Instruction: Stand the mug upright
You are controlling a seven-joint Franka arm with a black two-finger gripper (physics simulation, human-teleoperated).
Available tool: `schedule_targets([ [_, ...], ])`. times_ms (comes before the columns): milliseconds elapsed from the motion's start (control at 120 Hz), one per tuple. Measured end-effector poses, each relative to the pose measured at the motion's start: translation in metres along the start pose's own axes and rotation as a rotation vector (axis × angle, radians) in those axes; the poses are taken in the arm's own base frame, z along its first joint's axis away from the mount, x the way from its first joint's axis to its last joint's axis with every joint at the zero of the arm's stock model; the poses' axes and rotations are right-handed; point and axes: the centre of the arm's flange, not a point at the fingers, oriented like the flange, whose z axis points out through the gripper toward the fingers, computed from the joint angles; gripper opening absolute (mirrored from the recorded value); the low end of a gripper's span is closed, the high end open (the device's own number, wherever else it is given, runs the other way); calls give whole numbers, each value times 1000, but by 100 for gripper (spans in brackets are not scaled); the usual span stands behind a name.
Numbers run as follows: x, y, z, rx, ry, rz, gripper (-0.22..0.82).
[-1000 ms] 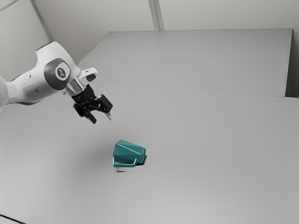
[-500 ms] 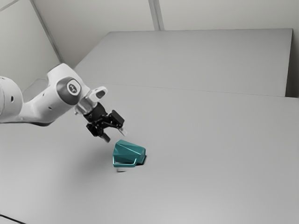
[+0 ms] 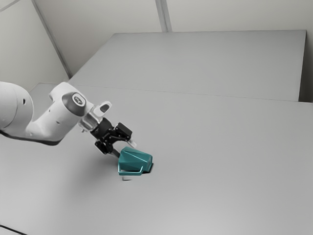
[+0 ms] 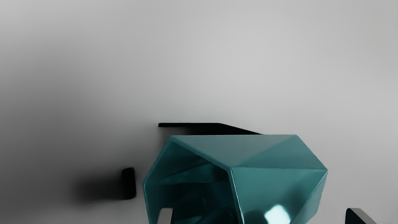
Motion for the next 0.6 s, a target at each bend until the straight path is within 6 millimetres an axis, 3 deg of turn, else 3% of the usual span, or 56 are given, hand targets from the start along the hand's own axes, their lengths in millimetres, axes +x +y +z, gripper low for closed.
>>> schedule_targets([
  [200, 0, -18, 6, -69, 14, -12, 57],
  [600, 1, -14, 10, -144, 36, 57, 34],
])
